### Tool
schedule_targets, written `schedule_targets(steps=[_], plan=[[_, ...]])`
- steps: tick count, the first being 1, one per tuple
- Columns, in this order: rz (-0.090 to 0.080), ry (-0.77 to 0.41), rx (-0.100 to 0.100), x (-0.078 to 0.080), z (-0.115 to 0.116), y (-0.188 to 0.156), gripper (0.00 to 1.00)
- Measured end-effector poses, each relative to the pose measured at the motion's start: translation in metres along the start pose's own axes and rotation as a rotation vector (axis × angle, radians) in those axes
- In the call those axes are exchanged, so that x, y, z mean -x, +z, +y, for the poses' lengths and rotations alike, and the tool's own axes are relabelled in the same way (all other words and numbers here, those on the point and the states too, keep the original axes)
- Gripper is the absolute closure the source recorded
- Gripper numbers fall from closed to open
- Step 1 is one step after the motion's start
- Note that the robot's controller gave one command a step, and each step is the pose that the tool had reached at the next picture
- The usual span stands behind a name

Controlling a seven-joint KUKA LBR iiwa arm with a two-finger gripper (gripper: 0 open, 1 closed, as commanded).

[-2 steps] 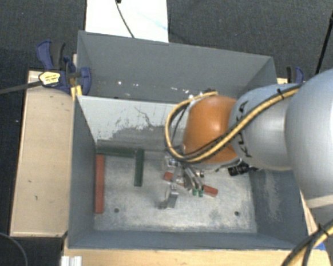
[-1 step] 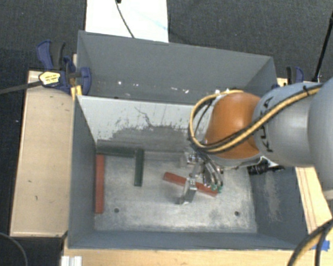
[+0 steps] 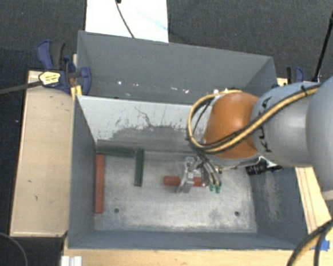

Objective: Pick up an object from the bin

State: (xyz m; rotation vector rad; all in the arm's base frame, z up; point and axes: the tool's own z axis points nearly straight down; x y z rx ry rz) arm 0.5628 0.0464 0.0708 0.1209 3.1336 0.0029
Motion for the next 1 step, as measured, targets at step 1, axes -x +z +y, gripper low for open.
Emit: schedule_targets(steps=[1], plan=[[-0.004,-0.156,-0.002,-0.0124,-0.0277,-0.1368,1.00]])
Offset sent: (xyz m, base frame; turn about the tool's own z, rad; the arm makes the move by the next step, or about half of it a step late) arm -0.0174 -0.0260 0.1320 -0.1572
